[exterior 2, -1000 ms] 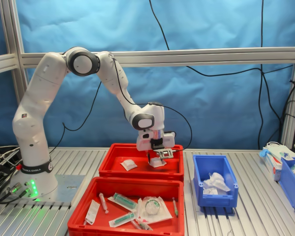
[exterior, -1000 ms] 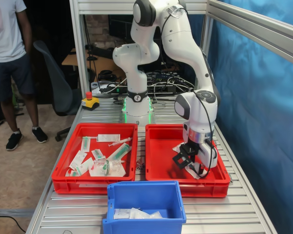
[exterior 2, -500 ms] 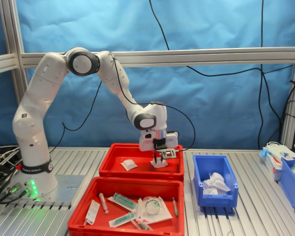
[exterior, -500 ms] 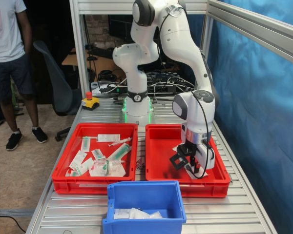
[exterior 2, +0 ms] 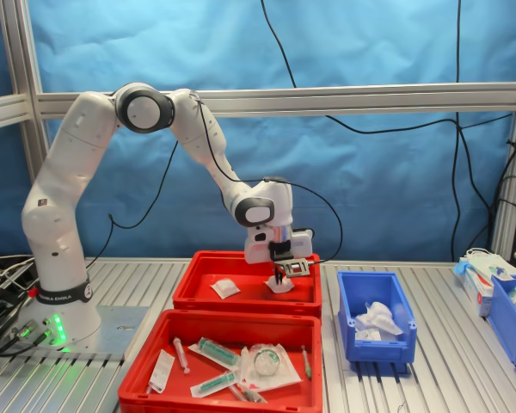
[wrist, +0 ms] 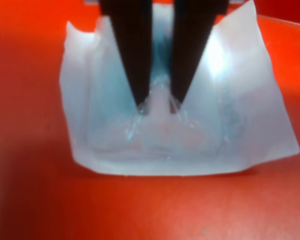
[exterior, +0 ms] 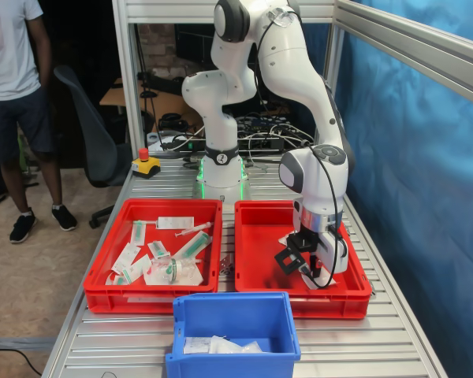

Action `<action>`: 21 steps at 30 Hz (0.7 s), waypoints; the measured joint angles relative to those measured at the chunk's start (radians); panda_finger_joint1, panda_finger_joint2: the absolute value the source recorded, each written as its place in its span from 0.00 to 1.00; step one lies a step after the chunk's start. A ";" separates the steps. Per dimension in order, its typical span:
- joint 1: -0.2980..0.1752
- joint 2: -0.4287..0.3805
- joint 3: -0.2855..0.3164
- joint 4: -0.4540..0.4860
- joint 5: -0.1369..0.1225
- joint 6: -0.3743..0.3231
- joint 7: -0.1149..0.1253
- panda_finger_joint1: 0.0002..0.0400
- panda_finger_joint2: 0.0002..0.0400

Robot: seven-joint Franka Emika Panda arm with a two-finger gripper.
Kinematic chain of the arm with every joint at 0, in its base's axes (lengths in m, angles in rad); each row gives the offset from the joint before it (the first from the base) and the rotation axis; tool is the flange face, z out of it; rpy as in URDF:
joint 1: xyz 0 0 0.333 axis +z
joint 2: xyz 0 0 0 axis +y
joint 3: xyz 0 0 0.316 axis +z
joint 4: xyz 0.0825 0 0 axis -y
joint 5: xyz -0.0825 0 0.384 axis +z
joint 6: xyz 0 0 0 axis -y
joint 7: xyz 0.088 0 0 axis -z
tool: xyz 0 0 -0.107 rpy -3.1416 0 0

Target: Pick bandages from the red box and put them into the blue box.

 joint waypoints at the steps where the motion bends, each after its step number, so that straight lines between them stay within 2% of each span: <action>1: 0.000 0.000 0.000 0.000 0.000 0.000 0.000 0.05 0.05; 10: 0.001 0.000 -0.007 0.000 0.000 0.000 0.000 0.05 0.05; 16: 0.001 -0.018 -0.029 0.000 0.000 -0.073 0.000 0.05 0.05; 21: 0.001 -0.077 -0.057 0.000 0.000 -0.149 0.000 0.05 0.05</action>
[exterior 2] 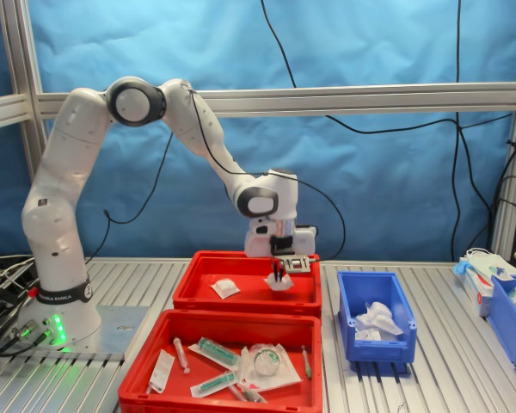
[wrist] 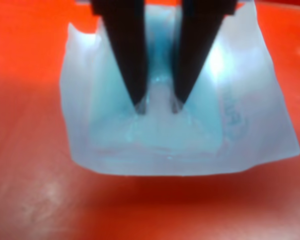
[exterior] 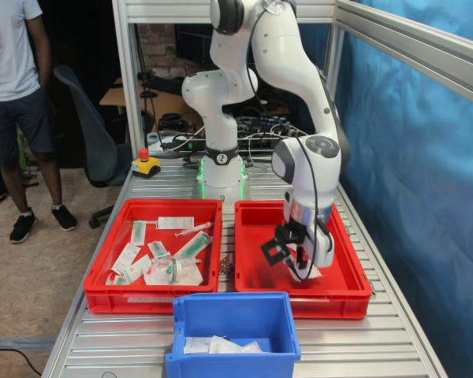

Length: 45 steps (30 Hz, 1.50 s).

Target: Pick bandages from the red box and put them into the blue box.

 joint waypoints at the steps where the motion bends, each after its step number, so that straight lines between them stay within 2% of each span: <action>1: 0.000 -0.012 -0.005 0.000 0.000 -0.010 0.000 0.05 0.05; 2: 0.000 -0.012 -0.005 0.000 0.000 -0.010 0.000 0.11 0.11; 7: 0.000 -0.098 -0.037 0.002 0.000 -0.096 0.000 0.13 0.13; 10: 0.000 -0.187 -0.079 0.019 0.000 -0.188 0.000 0.13 0.13; 13: 0.000 -0.234 -0.112 0.047 0.000 -0.241 0.000 0.13 0.13; 16: 0.000 -0.260 -0.139 0.072 0.000 -0.270 0.000 0.13 0.13; 22: 0.000 -0.290 -0.233 0.175 0.000 -0.316 0.000 0.13 0.13; 28: 0.000 -0.262 -0.294 0.266 0.000 -0.326 0.000 0.13 0.13; 33: -0.004 -0.193 -0.337 0.367 0.006 -0.330 0.000 0.13 0.13; 38: -0.017 -0.075 -0.364 0.490 0.041 -0.330 0.000 0.13 0.13; 42: -0.024 -0.020 -0.370 0.542 0.051 -0.330 0.000 0.13 0.13; 45: -0.035 0.066 -0.374 0.615 0.064 -0.330 0.000 0.13 0.13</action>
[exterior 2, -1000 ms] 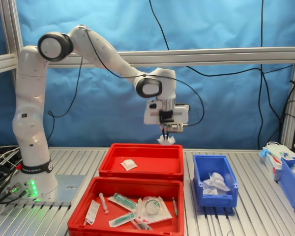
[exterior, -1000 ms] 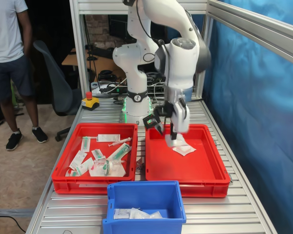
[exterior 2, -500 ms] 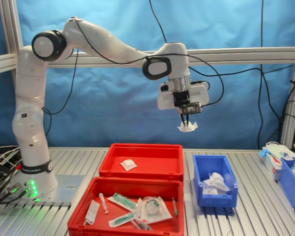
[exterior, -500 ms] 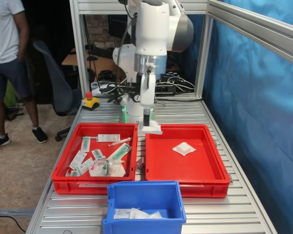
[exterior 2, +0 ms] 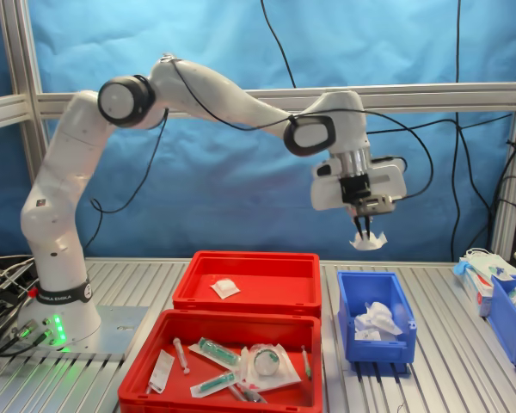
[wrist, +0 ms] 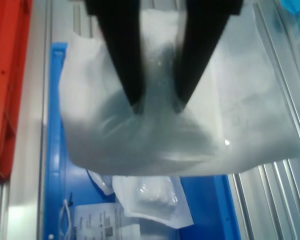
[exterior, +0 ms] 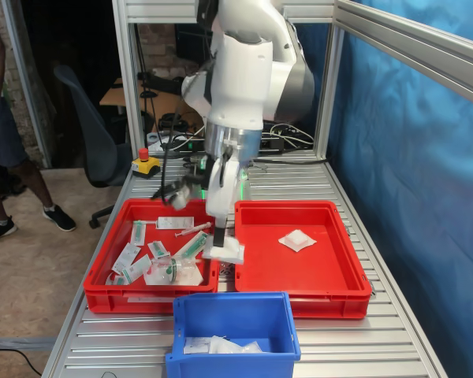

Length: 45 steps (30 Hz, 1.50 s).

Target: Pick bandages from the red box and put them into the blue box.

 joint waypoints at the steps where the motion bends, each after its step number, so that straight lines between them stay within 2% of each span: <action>1: -0.001 0.016 -0.001 0.013 0.002 0.000 0.000 0.13 0.13; 4: -0.005 0.084 -0.002 0.062 0.008 0.000 0.000 0.13 0.13; 13: -0.005 0.178 -0.002 0.101 0.015 0.000 0.000 0.13 0.13; 25: -0.005 0.210 -0.002 0.107 0.016 0.000 0.000 0.13 0.13; 45: -0.004 0.211 -0.002 0.119 0.016 0.000 0.000 0.13 0.13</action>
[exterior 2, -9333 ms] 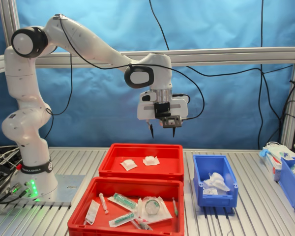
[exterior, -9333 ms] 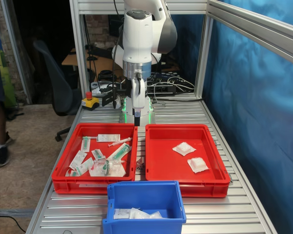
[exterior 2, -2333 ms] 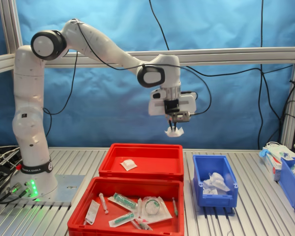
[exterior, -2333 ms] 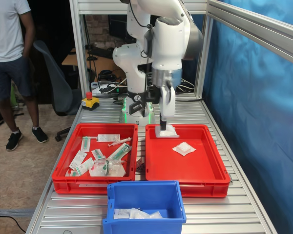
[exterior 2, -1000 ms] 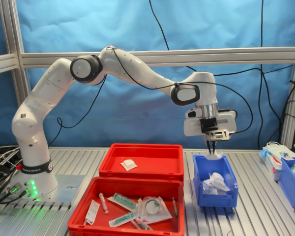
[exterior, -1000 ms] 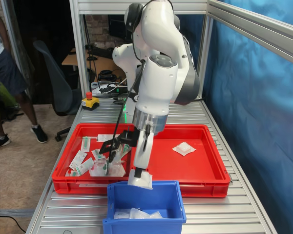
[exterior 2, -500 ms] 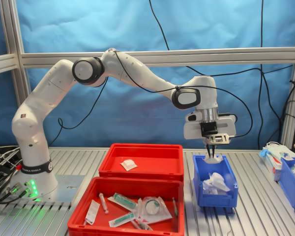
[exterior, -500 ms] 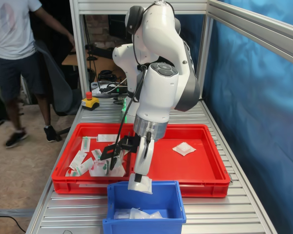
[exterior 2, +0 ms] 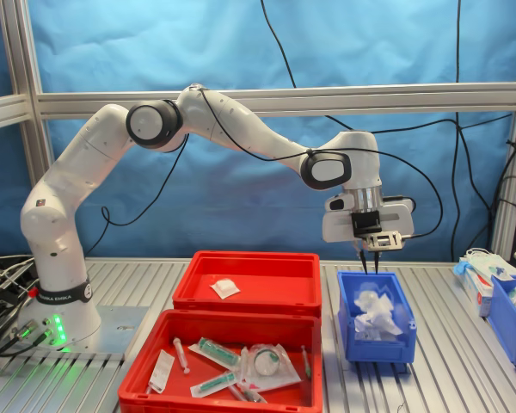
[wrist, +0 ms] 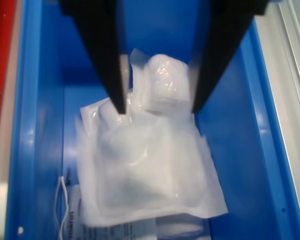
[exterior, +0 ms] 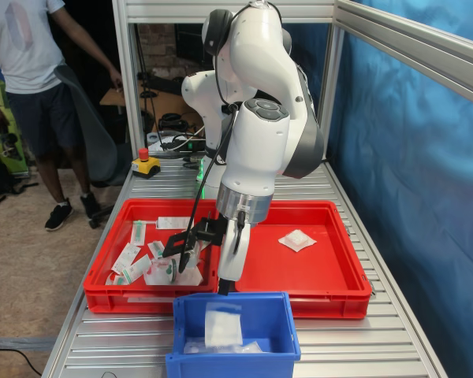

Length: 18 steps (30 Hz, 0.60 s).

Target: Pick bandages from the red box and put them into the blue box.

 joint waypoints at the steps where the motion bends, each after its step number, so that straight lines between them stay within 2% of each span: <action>1: 0.000 0.000 0.000 0.000 0.000 0.000 0.000 0.23 0.23; 4: 0.000 0.000 0.000 0.001 0.000 0.000 0.000 0.23 0.23; 5: 0.000 0.000 0.000 0.002 0.000 0.000 0.000 0.36 0.36; 9: 0.000 0.000 0.000 0.002 0.000 0.000 0.000 0.36 0.36; 10: 0.000 0.000 0.000 0.002 0.000 0.000 0.000 0.49 0.49; 13: 0.000 0.000 0.000 0.002 0.000 0.004 0.000 0.49 0.49; 14: 0.001 0.000 0.000 0.002 0.000 0.007 0.000 0.61 0.61; 18: 0.008 -0.001 -0.002 0.002 0.000 0.039 0.000 0.61 0.61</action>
